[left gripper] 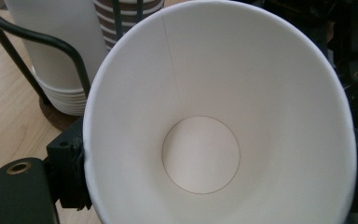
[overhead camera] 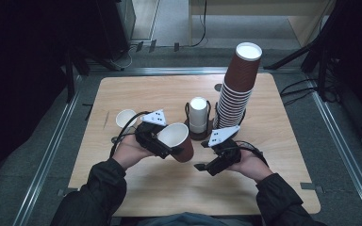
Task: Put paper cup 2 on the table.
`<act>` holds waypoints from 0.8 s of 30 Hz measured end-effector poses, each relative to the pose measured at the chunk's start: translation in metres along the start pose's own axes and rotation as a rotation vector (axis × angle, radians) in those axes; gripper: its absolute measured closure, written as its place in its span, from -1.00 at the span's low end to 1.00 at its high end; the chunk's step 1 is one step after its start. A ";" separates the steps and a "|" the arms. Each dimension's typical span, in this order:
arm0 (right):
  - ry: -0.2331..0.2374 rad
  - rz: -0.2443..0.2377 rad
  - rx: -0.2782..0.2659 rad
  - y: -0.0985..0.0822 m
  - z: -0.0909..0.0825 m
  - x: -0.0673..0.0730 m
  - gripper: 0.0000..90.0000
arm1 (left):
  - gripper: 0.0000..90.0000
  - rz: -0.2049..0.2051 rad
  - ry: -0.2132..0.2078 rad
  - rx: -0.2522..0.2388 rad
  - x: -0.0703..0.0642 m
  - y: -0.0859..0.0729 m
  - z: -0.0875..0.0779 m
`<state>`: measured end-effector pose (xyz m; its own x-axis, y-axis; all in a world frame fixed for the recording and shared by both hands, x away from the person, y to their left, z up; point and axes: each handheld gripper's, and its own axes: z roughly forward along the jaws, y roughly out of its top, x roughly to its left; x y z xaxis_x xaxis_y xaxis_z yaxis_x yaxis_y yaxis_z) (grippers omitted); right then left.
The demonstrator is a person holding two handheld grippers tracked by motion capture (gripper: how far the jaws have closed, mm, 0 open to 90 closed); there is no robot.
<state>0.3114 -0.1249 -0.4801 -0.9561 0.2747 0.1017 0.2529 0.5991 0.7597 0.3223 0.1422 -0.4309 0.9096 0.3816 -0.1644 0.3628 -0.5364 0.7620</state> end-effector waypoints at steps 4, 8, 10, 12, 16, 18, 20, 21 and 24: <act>-0.024 0.021 -0.021 -0.004 -0.010 -0.001 -0.61 | -0.75 0.013 -0.005 0.016 -0.001 -0.001 0.002; -0.042 0.054 -0.047 -0.005 -0.017 -0.003 -0.60 | -0.76 0.027 -0.004 0.034 -0.002 -0.003 0.002; -0.041 0.063 -0.048 -0.005 -0.020 -0.004 -0.60 | -0.76 0.035 -0.001 0.040 -0.002 -0.004 0.002; -0.045 0.073 -0.048 -0.005 -0.021 -0.005 -0.61 | -0.76 0.036 0.003 0.041 -0.001 -0.005 0.001; -0.058 0.081 -0.043 -0.006 -0.022 -0.007 -0.60 | -0.76 0.025 0.006 0.043 0.001 -0.009 -0.003; -0.063 0.091 -0.065 -0.005 -0.023 -0.009 -0.58 | -0.76 0.029 0.009 0.051 0.001 -0.011 -0.005; -0.060 0.106 -0.086 -0.004 -0.025 -0.011 -0.57 | -0.76 0.025 0.009 0.054 0.000 -0.012 -0.006; -0.059 0.110 -0.090 -0.003 -0.025 -0.012 -0.57 | -0.76 0.024 0.012 0.055 0.001 -0.013 -0.007; -0.068 0.110 -0.089 -0.003 -0.025 -0.014 -0.55 | -0.77 0.021 0.016 0.059 0.002 -0.015 -0.009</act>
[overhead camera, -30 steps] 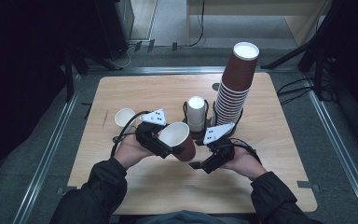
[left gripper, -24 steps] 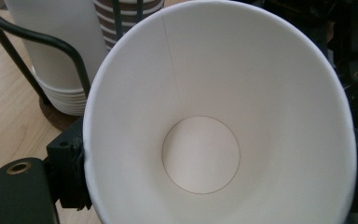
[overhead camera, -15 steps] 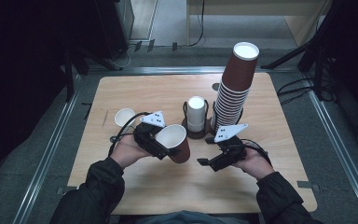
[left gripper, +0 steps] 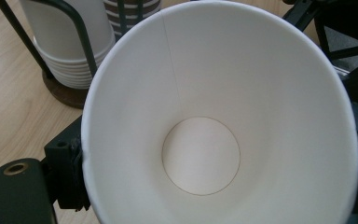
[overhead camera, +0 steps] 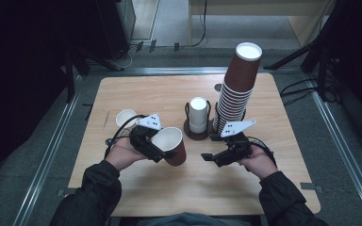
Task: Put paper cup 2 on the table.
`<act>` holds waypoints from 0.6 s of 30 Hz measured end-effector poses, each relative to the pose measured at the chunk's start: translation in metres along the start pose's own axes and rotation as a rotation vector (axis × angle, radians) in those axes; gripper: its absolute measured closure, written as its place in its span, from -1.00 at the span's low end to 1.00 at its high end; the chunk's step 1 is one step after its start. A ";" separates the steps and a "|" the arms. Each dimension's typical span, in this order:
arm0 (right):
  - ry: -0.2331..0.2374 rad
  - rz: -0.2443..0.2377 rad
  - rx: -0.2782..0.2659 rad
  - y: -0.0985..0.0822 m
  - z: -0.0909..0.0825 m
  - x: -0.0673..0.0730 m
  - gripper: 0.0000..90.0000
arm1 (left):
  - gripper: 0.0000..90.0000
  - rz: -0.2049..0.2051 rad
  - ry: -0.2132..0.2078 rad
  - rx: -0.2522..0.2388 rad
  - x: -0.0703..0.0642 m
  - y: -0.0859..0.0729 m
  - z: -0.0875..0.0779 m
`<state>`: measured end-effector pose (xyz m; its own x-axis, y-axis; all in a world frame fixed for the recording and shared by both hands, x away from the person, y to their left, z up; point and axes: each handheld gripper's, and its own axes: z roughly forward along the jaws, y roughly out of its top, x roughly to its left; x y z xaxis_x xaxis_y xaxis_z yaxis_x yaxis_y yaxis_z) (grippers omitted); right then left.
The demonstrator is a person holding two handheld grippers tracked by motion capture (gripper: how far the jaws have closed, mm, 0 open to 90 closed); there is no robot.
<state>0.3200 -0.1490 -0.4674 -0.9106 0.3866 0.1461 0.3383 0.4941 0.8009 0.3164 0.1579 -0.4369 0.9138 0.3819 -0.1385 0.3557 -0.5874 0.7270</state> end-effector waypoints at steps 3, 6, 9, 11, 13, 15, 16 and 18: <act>-0.002 0.001 0.018 0.000 0.003 -0.001 -0.55 | -0.77 -0.009 0.002 -0.004 0.001 -0.002 -0.002; -0.001 -0.006 0.032 0.000 0.005 -0.001 -0.55 | -0.77 -0.013 0.010 -0.011 0.003 -0.005 -0.005; 0.004 -0.006 0.038 0.000 0.006 -0.002 -0.55 | -0.77 -0.015 0.017 -0.012 0.007 -0.009 -0.010; 0.002 -0.005 0.037 0.000 0.006 -0.003 -0.55 | -0.77 -0.017 0.027 -0.013 0.010 -0.012 -0.013; 0.003 -0.002 0.036 0.000 0.006 -0.003 -0.55 | -0.77 -0.023 0.032 -0.011 0.012 -0.015 -0.017; 0.000 -0.001 0.035 -0.001 0.006 -0.004 -0.55 | -0.77 -0.028 0.042 -0.007 0.014 -0.018 -0.020; 0.001 0.000 0.034 -0.001 0.006 -0.004 -0.55 | -0.77 -0.027 0.042 -0.005 0.016 -0.019 -0.021; 0.001 0.002 0.036 -0.001 0.006 -0.004 -0.55 | -0.78 -0.026 0.050 0.003 0.017 -0.022 -0.024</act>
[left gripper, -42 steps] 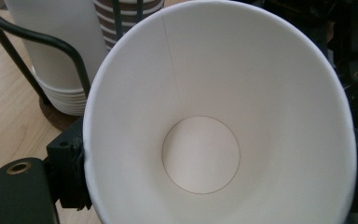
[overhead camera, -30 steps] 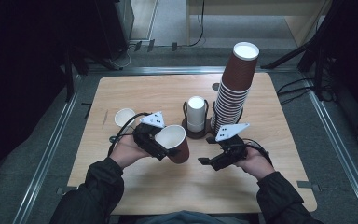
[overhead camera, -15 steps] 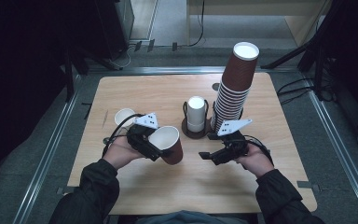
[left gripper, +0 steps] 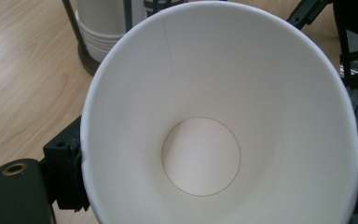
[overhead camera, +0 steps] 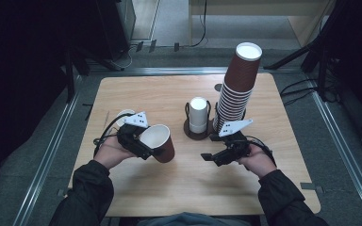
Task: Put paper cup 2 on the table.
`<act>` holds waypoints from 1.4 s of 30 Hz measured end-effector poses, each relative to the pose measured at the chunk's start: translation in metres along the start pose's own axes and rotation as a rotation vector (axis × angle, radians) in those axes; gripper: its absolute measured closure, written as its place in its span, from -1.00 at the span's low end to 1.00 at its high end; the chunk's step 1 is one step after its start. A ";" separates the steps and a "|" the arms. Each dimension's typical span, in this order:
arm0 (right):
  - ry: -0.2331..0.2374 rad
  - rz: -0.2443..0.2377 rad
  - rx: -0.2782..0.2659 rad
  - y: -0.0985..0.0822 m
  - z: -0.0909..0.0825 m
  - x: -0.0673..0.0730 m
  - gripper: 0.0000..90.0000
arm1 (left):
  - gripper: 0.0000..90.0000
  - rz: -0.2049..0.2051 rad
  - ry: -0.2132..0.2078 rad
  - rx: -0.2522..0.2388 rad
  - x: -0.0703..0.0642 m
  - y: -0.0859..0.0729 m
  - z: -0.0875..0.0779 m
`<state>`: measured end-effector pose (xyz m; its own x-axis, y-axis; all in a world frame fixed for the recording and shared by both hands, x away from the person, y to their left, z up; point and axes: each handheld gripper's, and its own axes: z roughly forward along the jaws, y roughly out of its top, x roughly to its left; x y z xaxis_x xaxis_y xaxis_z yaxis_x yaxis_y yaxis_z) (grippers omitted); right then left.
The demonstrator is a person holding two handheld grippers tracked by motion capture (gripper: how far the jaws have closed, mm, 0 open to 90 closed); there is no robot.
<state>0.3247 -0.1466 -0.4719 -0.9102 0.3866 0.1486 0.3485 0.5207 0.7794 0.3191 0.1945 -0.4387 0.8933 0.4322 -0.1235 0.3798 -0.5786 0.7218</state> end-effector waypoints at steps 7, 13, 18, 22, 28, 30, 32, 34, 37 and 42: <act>-0.007 0.000 0.006 -0.001 0.000 -0.001 -0.55 | -0.78 -0.002 0.030 0.022 0.006 -0.010 -0.011; -0.008 0.000 0.006 -0.001 0.000 -0.002 -0.55 | -0.79 -0.030 0.065 0.038 0.012 -0.024 -0.020; -0.009 -0.005 0.008 -0.001 0.000 -0.001 -0.55 | -0.79 -0.043 0.081 0.046 0.017 -0.035 -0.026; -0.011 -0.006 0.010 -0.001 0.001 -0.002 -0.55 | -0.79 -0.060 0.100 0.050 0.022 -0.043 -0.030; -0.013 -0.006 0.008 -0.001 0.000 -0.002 -0.55 | -0.80 -0.089 0.128 0.060 0.028 -0.054 -0.037; -0.016 -0.008 0.007 -0.001 0.000 -0.002 -0.55 | -0.80 -0.101 0.139 0.064 0.029 -0.059 -0.039; -0.015 -0.008 0.009 -0.001 0.000 -0.002 -0.55 | -0.80 -0.109 0.152 0.072 0.032 -0.063 -0.042; -0.015 -0.010 0.008 -0.001 0.000 -0.002 -0.55 | -0.80 -0.118 0.157 0.073 0.033 -0.066 -0.043; -0.014 -0.007 0.010 -0.001 0.000 -0.002 -0.55 | -0.81 -0.114 0.167 0.086 0.035 -0.069 -0.043; -0.016 -0.007 0.007 -0.001 0.000 -0.002 -0.55 | -0.82 -0.116 0.194 0.095 0.038 -0.073 -0.044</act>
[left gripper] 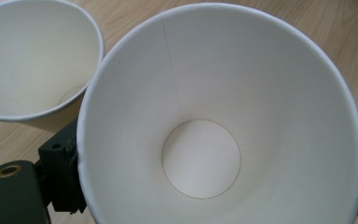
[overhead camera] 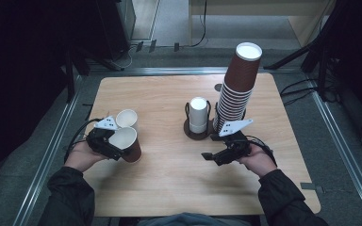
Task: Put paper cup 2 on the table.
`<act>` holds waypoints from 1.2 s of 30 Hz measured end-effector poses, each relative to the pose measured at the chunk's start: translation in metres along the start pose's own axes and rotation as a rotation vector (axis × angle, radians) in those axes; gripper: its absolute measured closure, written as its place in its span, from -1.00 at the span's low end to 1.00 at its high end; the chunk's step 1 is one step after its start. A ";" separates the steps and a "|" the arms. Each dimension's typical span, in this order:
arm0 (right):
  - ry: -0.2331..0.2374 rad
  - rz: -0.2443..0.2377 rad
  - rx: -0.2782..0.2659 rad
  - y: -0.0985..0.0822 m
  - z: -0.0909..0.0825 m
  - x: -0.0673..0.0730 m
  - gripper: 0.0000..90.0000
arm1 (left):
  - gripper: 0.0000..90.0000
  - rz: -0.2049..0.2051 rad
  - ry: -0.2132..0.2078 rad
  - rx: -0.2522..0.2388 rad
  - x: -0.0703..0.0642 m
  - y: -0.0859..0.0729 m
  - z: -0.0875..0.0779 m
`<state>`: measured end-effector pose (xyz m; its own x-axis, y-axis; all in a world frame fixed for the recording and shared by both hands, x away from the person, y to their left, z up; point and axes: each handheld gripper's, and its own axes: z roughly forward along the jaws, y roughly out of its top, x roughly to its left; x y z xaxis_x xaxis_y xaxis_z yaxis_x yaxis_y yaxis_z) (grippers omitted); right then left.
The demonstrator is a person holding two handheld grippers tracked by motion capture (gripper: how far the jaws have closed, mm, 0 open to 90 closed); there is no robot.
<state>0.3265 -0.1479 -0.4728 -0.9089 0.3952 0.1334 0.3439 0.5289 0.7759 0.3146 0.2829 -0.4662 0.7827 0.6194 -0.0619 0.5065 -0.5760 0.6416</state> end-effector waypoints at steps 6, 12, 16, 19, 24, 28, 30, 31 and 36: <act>0.002 -0.001 -0.001 0.000 0.000 -0.001 -0.55 | -0.83 -0.010 0.024 0.011 0.004 -0.004 0.000; 0.001 0.004 -0.002 0.000 -0.001 -0.001 -0.54 | -0.87 -0.021 0.046 0.021 0.005 -0.004 0.002; -0.001 0.005 -0.003 0.000 -0.002 -0.001 -0.54 | -0.88 -0.028 0.050 0.020 0.006 -0.004 0.002; -0.003 0.006 -0.003 0.000 -0.002 -0.001 -0.54 | -0.89 -0.036 0.043 0.024 0.006 -0.005 0.004; -0.003 0.006 -0.002 0.000 -0.002 -0.001 -0.54 | -0.96 -0.040 0.010 0.016 0.007 -0.006 0.004; -0.003 0.008 -0.003 0.000 -0.002 -0.001 -0.54 | -1.00 -0.040 -0.001 0.020 0.007 -0.006 0.006; -0.003 0.008 -0.003 0.000 -0.003 -0.001 -0.54 | -1.00 -0.044 -0.007 0.014 0.007 -0.006 0.005; -0.003 0.008 -0.004 0.000 -0.003 -0.001 -0.54 | -1.00 -0.048 -0.013 0.010 0.007 -0.006 0.004; -0.001 0.009 -0.004 0.000 -0.003 -0.001 -0.54 | -1.00 -0.069 -0.028 -0.015 0.008 -0.004 0.001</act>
<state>0.3270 -0.1508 -0.4716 -0.9055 0.4006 0.1397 0.3509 0.5219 0.7775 0.3186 0.2897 -0.4697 0.7561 0.6420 -0.1272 0.5539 -0.5242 0.6468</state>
